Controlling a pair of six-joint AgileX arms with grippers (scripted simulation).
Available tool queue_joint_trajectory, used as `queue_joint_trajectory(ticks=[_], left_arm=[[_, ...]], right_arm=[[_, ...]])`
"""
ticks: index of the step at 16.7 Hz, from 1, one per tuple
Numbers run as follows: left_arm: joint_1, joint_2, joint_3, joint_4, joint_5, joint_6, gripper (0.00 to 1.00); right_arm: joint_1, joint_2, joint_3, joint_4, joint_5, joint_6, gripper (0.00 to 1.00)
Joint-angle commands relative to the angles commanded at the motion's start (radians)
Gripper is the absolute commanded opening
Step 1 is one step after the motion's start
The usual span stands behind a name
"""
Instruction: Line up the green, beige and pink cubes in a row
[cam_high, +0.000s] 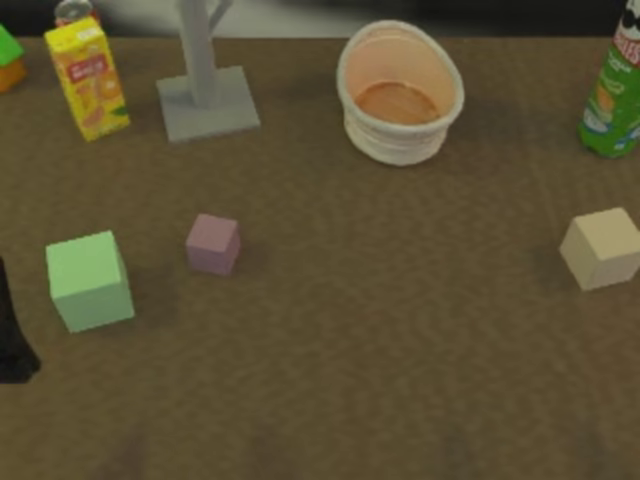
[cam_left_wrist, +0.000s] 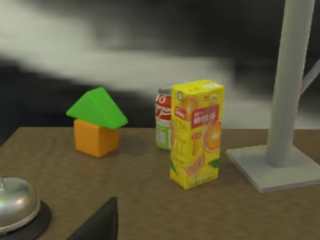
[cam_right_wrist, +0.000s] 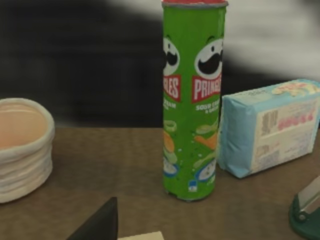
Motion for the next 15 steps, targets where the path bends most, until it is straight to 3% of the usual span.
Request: queue_joint_trajectory(ticks=[7,15], left_arm=[[-0.038,0.156,0.153,-0.106,0.005,-0.012,1.00],[-0.164,0.927,0.804,-0.528,0.002,-0.051,1.00]], right_arm=[[0.000,0.000,0.000,0.000,0.000,0.000,1.00],[0.000,0.000,0.000,0.000,0.000,0.000,1.00]])
